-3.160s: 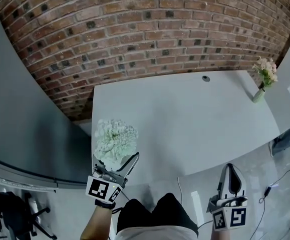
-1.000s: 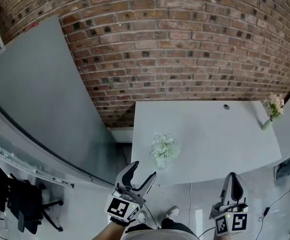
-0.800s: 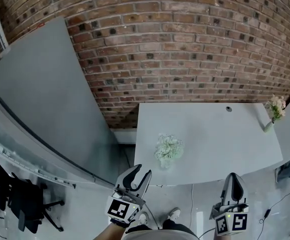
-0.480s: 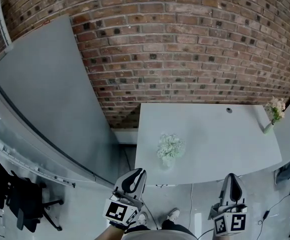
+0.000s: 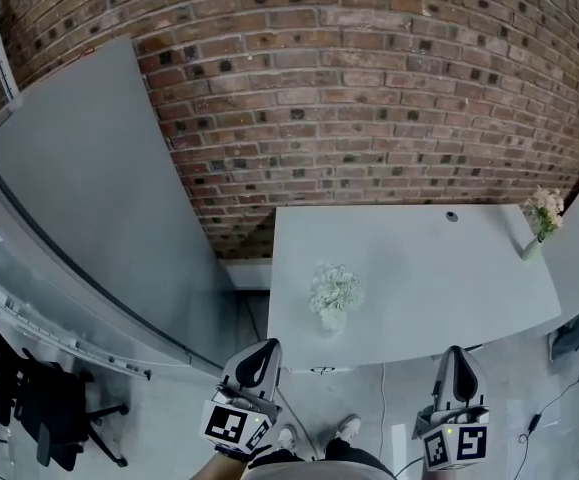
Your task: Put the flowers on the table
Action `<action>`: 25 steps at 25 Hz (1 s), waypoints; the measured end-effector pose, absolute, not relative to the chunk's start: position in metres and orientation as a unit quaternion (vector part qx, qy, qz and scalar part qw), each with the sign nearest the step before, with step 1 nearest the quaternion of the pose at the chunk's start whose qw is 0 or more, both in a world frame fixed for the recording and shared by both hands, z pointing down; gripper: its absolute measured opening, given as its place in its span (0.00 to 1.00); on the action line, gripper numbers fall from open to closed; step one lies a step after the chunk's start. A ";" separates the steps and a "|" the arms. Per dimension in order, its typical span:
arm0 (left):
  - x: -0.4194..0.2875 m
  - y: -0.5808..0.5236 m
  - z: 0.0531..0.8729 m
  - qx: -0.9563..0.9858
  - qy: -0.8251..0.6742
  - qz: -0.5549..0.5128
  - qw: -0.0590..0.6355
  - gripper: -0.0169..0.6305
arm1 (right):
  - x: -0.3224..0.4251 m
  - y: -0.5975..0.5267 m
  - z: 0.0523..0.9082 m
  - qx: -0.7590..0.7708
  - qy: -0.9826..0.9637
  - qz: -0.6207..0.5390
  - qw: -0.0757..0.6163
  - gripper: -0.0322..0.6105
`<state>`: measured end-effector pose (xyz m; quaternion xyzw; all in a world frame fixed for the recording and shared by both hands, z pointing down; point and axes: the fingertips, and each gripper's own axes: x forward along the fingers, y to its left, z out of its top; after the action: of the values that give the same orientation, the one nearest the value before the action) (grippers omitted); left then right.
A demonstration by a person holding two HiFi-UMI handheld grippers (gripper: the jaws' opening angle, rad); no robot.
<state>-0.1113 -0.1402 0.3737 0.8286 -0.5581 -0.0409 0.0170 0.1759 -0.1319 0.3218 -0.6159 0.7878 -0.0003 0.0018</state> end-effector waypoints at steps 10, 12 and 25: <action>-0.107 -0.136 0.372 0.832 -0.553 -0.040 0.016 0.04 | 0.176 -0.128 0.323 -0.614 0.790 0.001 -0.004 0.07; -0.107 -0.136 0.371 0.831 -0.554 -0.040 0.015 0.04 | 0.174 -0.128 0.322 -0.611 0.792 0.002 -0.005 0.07; -0.110 -0.139 0.373 0.825 -0.563 -0.045 0.019 0.04 | 0.171 -0.136 0.320 -0.601 0.799 0.007 -0.005 0.07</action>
<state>-0.1098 -0.1391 0.3726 0.8247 -0.5634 -0.0453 0.0194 0.1713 -0.1360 0.3199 -0.6009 0.7993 0.0074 -0.0050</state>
